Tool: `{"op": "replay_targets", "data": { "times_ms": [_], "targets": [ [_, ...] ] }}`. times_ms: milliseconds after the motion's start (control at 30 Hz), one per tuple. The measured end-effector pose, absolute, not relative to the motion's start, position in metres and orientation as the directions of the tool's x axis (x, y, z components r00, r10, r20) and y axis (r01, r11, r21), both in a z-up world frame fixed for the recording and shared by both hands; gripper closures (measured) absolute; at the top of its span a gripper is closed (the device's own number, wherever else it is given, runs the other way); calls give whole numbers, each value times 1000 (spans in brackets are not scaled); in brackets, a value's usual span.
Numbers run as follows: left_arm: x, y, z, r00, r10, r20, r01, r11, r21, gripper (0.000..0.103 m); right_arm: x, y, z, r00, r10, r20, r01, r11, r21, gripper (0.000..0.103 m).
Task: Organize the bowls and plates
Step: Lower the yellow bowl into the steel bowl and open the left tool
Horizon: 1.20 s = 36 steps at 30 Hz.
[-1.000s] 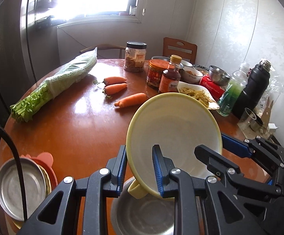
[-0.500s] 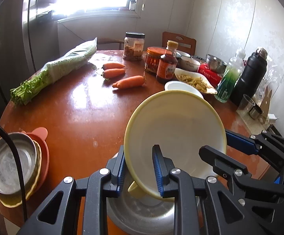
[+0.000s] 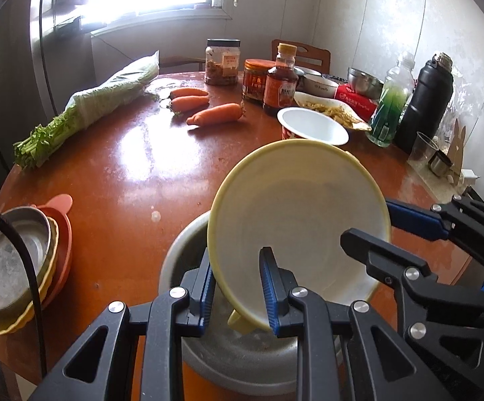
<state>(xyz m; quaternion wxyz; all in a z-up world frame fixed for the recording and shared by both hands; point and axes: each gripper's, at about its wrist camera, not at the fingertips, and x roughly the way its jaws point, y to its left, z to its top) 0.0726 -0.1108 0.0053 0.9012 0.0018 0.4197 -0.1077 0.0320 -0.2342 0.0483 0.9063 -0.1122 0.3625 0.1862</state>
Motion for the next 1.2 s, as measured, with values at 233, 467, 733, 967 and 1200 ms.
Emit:
{"op": "replay_targets", "data": {
  "times_ms": [233,467,733,967,1200],
  "targets": [
    [69,-110,-4,606,-184,-774,199,977,-77,77,30,-230,43,665,248,-704,-429,899,-89,68],
    [63,-108,-14,586,-165,-793,196,979,-59,76,32,-224,35,648,249,-720,-448,889,-96,67],
    [59,-104,-10,594,-181,-784,207,976,-69,72,37,-225,30,628,262,-733,-447,892,-64,66],
    [55,-100,-3,607,-180,-774,202,977,-69,60,40,-229,31,626,268,-733,-441,896,-48,66],
    [54,-98,3,612,-186,-769,204,976,-74,57,38,-231,32,624,272,-732,-433,901,-35,66]
  ]
}}
